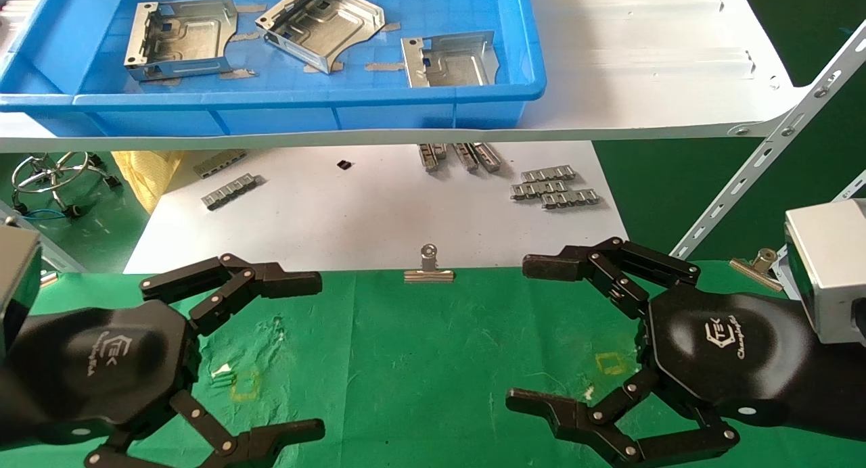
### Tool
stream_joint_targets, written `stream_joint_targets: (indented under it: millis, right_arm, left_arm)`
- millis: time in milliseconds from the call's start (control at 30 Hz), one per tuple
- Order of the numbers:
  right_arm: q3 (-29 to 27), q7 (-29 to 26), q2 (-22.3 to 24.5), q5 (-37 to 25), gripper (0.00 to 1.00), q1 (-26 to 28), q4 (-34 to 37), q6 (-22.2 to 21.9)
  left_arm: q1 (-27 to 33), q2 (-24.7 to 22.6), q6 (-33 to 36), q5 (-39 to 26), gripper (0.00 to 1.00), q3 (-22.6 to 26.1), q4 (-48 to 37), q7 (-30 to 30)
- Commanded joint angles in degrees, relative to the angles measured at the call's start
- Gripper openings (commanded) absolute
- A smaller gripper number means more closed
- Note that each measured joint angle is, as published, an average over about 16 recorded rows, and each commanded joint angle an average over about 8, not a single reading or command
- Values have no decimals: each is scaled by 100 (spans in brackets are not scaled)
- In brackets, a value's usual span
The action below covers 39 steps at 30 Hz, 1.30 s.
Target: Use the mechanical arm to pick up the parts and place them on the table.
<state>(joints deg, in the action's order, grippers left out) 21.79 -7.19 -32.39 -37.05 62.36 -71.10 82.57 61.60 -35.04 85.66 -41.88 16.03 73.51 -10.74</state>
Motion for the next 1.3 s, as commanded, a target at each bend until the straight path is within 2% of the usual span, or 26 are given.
stream_joint_targets:
  millis: [33,700,967,1300]
  right_arm:
    - [0,0,0,0,100,0,0,0]
    - [0,0,0,0,100,0,0,0]
    - [0,0,0,0,0,0,0,0]
    - [0,0,0,0,0,0,0,0]
  left_arm:
    - [0,0,0,0,100,0,0,0]
    - [0,0,0,0,100,0,0,0]
    - [0,0,0,0,100,0,0,0]
    - [0,0,0,0,100,0,0,0]
